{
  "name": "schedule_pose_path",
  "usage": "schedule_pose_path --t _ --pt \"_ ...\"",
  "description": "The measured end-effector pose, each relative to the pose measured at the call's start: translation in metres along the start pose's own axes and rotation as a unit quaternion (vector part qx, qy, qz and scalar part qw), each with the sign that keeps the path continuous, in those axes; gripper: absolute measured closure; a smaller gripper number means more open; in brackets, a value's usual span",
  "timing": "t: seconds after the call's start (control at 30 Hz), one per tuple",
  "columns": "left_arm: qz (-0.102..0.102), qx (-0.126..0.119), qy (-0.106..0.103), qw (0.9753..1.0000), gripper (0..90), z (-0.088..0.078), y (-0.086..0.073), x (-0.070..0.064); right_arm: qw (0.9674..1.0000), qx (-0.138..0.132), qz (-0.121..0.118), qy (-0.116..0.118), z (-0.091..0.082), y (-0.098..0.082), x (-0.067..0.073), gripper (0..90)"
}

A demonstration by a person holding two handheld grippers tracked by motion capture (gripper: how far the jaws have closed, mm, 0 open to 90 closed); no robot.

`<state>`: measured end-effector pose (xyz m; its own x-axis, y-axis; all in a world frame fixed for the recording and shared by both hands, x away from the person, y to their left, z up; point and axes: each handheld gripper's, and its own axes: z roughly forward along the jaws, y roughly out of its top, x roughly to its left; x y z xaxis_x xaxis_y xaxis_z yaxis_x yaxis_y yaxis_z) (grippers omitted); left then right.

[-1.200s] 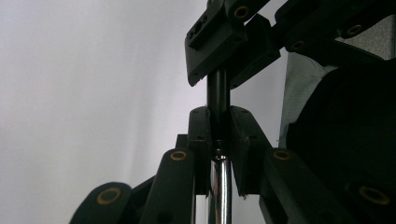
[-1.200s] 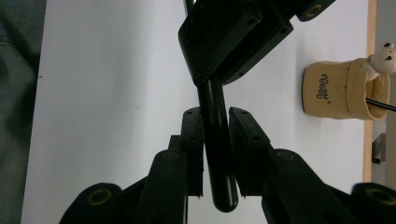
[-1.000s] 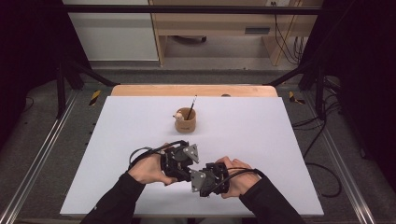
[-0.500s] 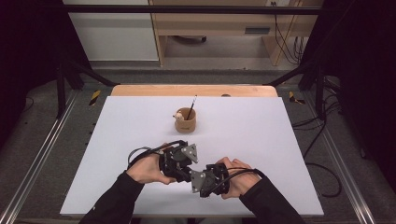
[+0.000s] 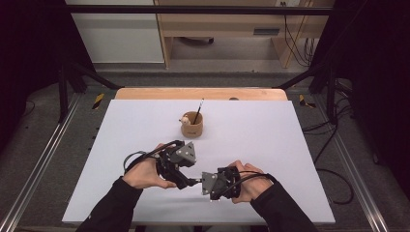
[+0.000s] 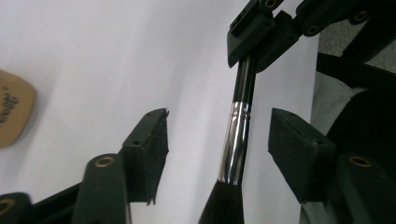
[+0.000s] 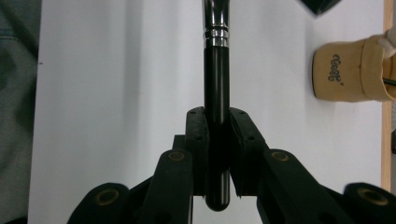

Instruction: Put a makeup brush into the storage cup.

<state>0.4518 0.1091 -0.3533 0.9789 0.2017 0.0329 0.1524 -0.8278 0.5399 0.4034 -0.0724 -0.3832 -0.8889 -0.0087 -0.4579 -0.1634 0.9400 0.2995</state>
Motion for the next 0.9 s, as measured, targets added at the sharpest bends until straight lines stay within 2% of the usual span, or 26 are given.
schedule_pose_path --t 0.1,0.2,0.23,0.27,0.33,0.43,0.63,0.9 --pt "-0.013 -0.012 0.005 0.9998 30.2 -0.004 -0.005 0.003 0.9999 0.0 0.012 0.001 0.001 -0.005 -0.002 79.6" --pt "-0.035 -0.03 0.013 0.9989 26.4 -0.006 -0.01 0.005 0.9997 0.002 0.025 -0.002 0.001 -0.01 -0.005 79.6" --pt "-0.036 -0.031 0.014 0.9988 25.9 -0.008 -0.011 0.007 0.9997 0.003 0.023 -0.002 0.001 -0.012 -0.007 79.6" --pt "-0.039 -0.035 0.017 0.9985 24.9 -0.009 -0.013 0.007 0.9994 0.003 0.035 -0.003 0.001 -0.014 -0.007 79.6" --pt "-0.041 -0.036 0.024 0.9982 22.1 -0.012 -0.017 0.009 0.9992 0.004 0.04 -0.004 0.001 -0.018 -0.009 79.6" --pt "-0.054 -0.051 0.034 0.9967 19.4 -0.016 -0.023 0.012 0.9988 0.002 0.049 -0.005 0.001 -0.023 -0.011 79.6" --pt "-0.086 -0.09 0.056 0.9906 16.7 -0.023 -0.038 0.015 0.9972 -0.01 0.074 -0.012 -0.002 -0.033 -0.013 79.6" --pt "-0.123 -0.128 0.07 0.9816 15.4 -0.022 -0.054 0.014 0.9941 -0.021 0.105 -0.016 -0.005 -0.042 -0.014 79.5"
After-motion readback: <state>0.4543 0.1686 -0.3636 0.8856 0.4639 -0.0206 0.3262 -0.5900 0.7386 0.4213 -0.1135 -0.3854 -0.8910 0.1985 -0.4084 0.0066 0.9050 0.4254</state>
